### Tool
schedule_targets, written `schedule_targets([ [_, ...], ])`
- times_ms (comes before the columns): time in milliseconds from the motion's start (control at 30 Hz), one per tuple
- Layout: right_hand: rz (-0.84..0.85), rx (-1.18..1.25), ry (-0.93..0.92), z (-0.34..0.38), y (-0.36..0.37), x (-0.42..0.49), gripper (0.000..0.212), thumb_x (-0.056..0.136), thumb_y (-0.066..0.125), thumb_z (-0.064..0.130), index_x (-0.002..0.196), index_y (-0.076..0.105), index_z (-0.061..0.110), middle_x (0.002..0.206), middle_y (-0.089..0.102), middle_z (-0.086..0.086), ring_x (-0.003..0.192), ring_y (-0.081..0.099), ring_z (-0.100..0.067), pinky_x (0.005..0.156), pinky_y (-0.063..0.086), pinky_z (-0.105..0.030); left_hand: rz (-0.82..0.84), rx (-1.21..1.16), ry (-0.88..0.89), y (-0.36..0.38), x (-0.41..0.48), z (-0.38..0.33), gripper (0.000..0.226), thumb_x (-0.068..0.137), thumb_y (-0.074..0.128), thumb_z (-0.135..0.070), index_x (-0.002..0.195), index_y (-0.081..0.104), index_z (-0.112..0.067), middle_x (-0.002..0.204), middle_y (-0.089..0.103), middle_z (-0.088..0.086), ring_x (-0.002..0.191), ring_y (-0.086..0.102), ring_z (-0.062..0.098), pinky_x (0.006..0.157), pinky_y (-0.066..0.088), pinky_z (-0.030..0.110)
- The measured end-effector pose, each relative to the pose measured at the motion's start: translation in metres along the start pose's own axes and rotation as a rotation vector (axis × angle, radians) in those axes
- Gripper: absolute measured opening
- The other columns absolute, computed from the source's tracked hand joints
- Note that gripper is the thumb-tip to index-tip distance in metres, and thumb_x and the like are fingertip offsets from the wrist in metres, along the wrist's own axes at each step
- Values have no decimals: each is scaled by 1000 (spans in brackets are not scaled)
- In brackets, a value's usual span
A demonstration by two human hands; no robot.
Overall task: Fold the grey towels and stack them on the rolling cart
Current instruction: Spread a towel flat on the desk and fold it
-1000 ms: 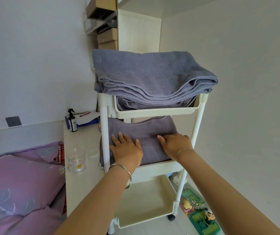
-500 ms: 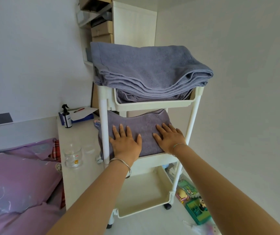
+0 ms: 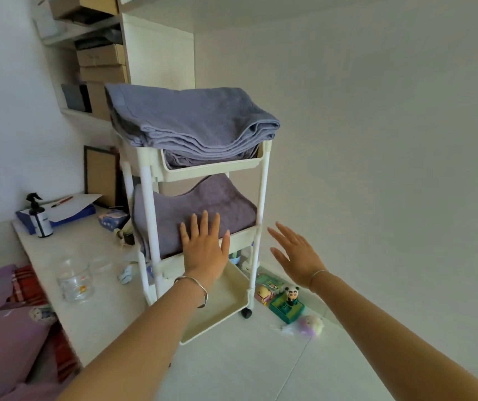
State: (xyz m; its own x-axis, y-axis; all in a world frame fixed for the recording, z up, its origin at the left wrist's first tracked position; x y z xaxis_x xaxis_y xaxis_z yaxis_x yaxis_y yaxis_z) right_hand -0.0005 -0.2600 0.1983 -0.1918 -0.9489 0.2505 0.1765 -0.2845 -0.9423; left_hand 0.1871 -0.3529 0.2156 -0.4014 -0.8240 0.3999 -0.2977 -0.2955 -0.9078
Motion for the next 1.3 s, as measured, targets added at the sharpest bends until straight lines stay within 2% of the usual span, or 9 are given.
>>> schedule_targets([
  [100, -46, 1, 130, -20, -18, -50, 52, 100, 27, 42, 149, 13, 34, 159, 3, 9, 146, 9, -14, 119, 6, -32, 43, -77, 104, -9, -14, -27, 56, 99, 18, -45, 150, 11, -23, 158, 9, 6, 145, 5, 29, 116, 1, 50],
  [400, -175, -93, 507, -69, -79, -251, 51, 100, 32, 41, 149, 21, 31, 158, 10, 9, 145, 17, -16, 117, 15, -32, 132, -339, 484, -30, -108, -157, 55, 100, 18, -44, 150, 11, -22, 158, 10, 5, 146, 3, 28, 118, 0, 48],
  [700, -201, -54, 845, -127, -104, -435, 52, 99, 39, 39, 148, 24, 32, 158, 8, 12, 141, 27, -19, 114, 27, -38, 304, -417, 805, -16, -230, -290, 56, 100, 21, -45, 149, 14, -21, 158, 12, 3, 146, 4, 26, 118, 1, 45],
  [900, -161, -6, 955, -178, -95, -514, 51, 97, 44, 38, 145, 28, 33, 158, 13, 9, 140, 30, -21, 112, 31, -39, 384, -392, 890, 13, -278, -365, 57, 99, 24, -46, 148, 17, -20, 157, 16, 2, 145, 9, 25, 117, 5, 44],
  [1000, -106, 36, 1002, -221, -91, -552, 51, 96, 46, 38, 144, 30, 31, 157, 14, 11, 133, 41, -19, 109, 34, -36, 412, -384, 921, 33, -304, -416, 58, 98, 27, -47, 148, 20, -19, 155, 21, 4, 142, 16, 26, 116, 11, 43],
  [1100, -80, 83, 1045, -260, -85, -574, 50, 96, 46, 40, 143, 33, 31, 157, 15, 9, 130, 44, -22, 106, 38, -39, 464, -373, 932, 54, -323, -457, 59, 98, 27, -48, 149, 18, -18, 156, 18, 5, 143, 16, 26, 116, 13, 42],
  [1200, -86, 155, 1092, -294, -74, -588, 51, 95, 48, 39, 142, 36, 23, 154, 26, 0, 125, 48, -23, 105, 39, -37, 511, -360, 951, 76, -342, -491, 59, 98, 26, -48, 149, 17, -19, 157, 17, 2, 144, 13, 25, 117, 12, 41],
  [1300, -113, 236, 1149, -321, -59, -596, 52, 95, 49, 38, 141, 37, 16, 144, 41, -7, 126, 45, -25, 106, 37, -37, 550, -353, 960, 97, -356, -517, 58, 98, 28, -48, 148, 19, -20, 156, 19, 2, 144, 15, 25, 117, 13, 41],
])
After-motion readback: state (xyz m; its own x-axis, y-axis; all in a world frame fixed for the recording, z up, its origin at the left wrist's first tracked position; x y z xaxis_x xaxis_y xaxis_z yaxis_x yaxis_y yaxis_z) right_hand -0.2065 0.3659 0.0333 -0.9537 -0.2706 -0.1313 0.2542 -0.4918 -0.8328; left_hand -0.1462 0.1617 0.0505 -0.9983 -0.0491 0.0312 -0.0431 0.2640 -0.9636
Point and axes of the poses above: each hand's wrist, its own x-axis towards the middle knuckle, its own y-axis out of the palm, z = x × y, the point moved 2 cm from there along x, towards the middle knuckle
